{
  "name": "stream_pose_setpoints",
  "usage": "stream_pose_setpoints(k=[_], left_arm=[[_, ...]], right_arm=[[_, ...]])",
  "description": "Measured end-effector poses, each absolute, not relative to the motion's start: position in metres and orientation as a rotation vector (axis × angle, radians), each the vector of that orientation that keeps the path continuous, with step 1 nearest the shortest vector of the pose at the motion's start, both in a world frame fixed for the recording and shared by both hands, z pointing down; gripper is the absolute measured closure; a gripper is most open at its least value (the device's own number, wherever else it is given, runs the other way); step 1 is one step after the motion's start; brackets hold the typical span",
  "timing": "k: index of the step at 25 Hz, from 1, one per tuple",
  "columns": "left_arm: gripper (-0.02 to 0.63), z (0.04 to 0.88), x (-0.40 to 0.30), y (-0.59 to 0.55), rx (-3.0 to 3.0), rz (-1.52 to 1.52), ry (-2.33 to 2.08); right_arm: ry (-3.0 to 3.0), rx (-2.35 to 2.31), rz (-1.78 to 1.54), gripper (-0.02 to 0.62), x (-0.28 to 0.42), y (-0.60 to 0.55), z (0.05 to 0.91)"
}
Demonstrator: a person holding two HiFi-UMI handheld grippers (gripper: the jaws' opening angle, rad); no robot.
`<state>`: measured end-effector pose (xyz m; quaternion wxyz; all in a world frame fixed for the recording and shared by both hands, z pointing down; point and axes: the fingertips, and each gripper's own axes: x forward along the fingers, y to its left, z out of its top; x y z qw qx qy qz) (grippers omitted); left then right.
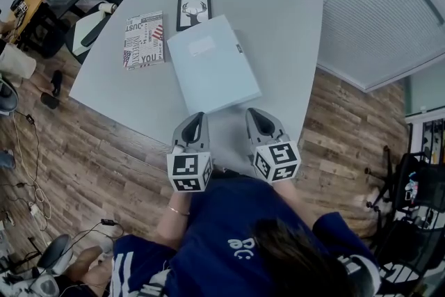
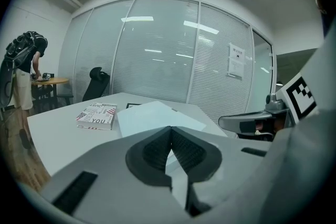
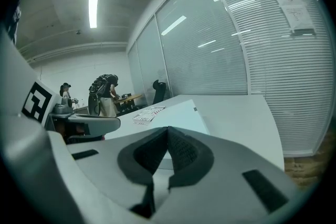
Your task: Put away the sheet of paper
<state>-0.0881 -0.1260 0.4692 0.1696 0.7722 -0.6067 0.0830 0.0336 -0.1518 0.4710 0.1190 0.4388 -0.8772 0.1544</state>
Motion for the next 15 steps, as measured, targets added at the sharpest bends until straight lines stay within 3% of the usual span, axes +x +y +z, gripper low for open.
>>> stream_pose_setpoints(k=[15], left_arm=[[0.601, 0.4737, -0.0955, -0.1266, 2.179, 0.235, -1.744]], right_arm=[[-2.525, 1.265, 0.405, 0.589, 0.0278, -0.1536, 0.4799]])
